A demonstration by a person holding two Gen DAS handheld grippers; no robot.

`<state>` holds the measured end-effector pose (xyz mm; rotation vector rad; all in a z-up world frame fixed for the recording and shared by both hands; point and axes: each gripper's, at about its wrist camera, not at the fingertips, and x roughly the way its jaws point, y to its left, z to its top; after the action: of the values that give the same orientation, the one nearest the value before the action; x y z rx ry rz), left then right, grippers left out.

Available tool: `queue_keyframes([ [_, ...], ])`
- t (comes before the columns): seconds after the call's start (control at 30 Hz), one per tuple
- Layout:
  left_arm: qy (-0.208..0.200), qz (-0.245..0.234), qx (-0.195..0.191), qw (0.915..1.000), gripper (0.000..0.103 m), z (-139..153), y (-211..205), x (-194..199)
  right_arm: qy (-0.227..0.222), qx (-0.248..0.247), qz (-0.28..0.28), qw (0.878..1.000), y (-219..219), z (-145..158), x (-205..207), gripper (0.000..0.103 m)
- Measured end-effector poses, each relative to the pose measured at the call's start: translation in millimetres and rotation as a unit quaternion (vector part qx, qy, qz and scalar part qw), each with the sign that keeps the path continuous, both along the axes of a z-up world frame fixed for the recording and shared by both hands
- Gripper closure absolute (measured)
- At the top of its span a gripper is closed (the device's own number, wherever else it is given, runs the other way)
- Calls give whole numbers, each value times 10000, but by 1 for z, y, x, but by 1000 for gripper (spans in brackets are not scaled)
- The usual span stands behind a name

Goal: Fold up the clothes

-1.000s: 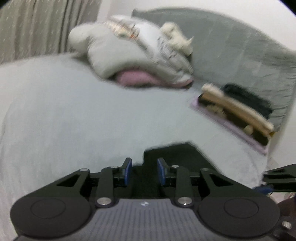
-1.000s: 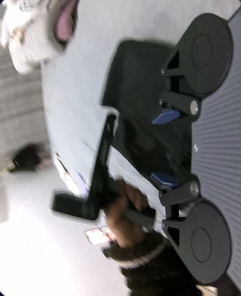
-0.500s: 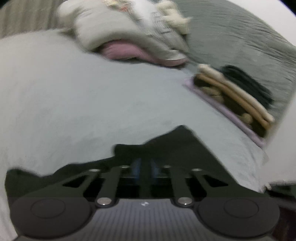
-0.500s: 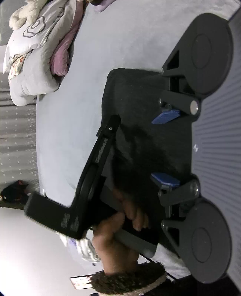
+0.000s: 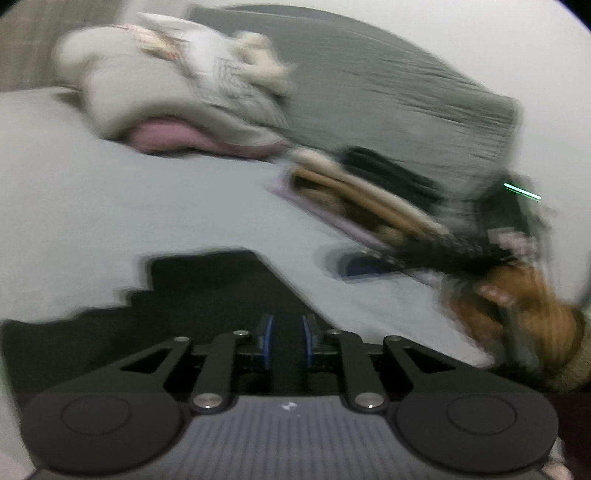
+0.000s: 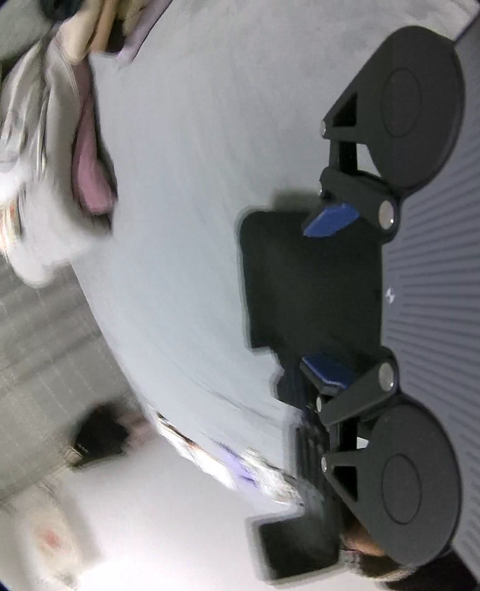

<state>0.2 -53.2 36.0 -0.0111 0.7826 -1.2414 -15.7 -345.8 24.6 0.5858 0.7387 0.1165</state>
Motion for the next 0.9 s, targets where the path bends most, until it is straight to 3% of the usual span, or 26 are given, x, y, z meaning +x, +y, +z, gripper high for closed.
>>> queue_keyframes([
  [0.1,235,-561,248,9978,88,-19,-4,-13,364,476,-273,9978,-19,-29,28,30],
  [0.2,408,-555,248,9973,88,-42,3,-18,542,913,-177,9942,-22,-56,48,35],
  [0.27,538,-446,105,9975,88,-50,7,-16,540,915,-74,9943,-18,-68,60,44],
  [0.43,373,-343,-38,9987,88,-59,12,-25,635,713,45,9954,-12,-77,80,44],
  [0.6,585,-231,-226,9978,88,-57,16,-21,526,263,152,9982,-3,-94,88,39],
  [0.67,731,-115,-290,9968,78,-47,16,-20,493,394,93,9980,-7,-90,85,37],
  [0.73,667,32,-267,9974,46,-34,20,-24,509,631,-39,9967,-15,-85,79,33],
  [0.83,324,357,-40,9988,22,-11,19,-31,488,772,-231,9956,-24,-74,62,28],
  [0.9,155,625,253,9976,20,0,16,-36,504,782,-282,9953,-27,-66,52,24],
])
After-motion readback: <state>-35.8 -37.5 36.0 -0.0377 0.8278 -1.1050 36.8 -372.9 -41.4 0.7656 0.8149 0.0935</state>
